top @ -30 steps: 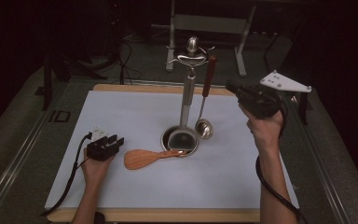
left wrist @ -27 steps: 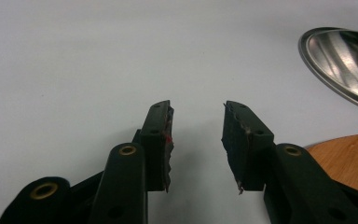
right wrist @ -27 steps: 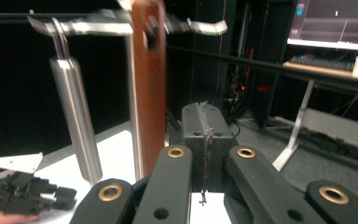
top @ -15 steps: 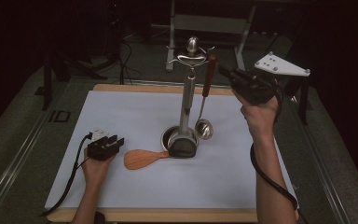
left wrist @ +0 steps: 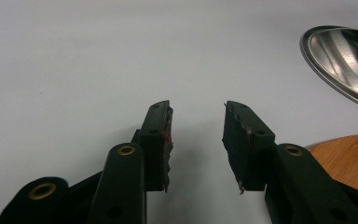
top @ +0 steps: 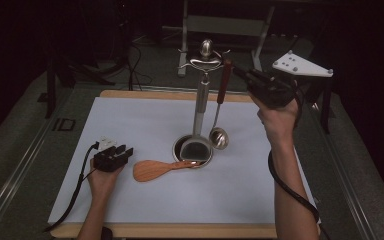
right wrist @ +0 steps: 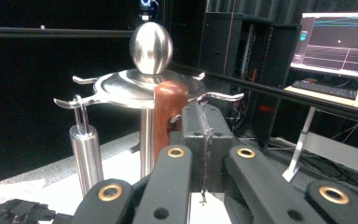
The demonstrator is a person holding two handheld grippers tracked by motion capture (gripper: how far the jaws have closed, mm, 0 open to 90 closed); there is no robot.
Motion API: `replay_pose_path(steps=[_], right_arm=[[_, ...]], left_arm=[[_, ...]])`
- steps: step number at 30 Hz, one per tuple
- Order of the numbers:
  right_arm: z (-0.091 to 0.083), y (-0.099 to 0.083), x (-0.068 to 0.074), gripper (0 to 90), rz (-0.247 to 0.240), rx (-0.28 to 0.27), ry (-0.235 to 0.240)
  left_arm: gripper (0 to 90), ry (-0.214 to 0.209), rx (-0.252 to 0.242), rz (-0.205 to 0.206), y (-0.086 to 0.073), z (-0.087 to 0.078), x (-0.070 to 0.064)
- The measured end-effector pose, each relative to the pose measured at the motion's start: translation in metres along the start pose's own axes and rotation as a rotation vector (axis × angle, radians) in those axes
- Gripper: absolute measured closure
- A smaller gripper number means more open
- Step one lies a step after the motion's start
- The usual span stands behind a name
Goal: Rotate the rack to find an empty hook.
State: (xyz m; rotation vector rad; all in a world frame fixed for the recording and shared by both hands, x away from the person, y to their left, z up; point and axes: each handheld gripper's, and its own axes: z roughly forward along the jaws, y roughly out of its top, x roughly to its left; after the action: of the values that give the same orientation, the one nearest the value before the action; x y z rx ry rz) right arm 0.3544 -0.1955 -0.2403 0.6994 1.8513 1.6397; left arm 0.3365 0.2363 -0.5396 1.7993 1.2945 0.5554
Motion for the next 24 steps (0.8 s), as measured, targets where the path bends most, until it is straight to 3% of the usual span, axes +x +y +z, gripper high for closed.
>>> replay_pose_path(steps=[24], right_arm=[[-0.0006, -0.0004, -0.0023, 90.0, -0.002, -0.007, 0.041]], left_arm=[[61.7, 0.000, 0.000, -0.005, 0.0000, 0.0004, 0.0003]])
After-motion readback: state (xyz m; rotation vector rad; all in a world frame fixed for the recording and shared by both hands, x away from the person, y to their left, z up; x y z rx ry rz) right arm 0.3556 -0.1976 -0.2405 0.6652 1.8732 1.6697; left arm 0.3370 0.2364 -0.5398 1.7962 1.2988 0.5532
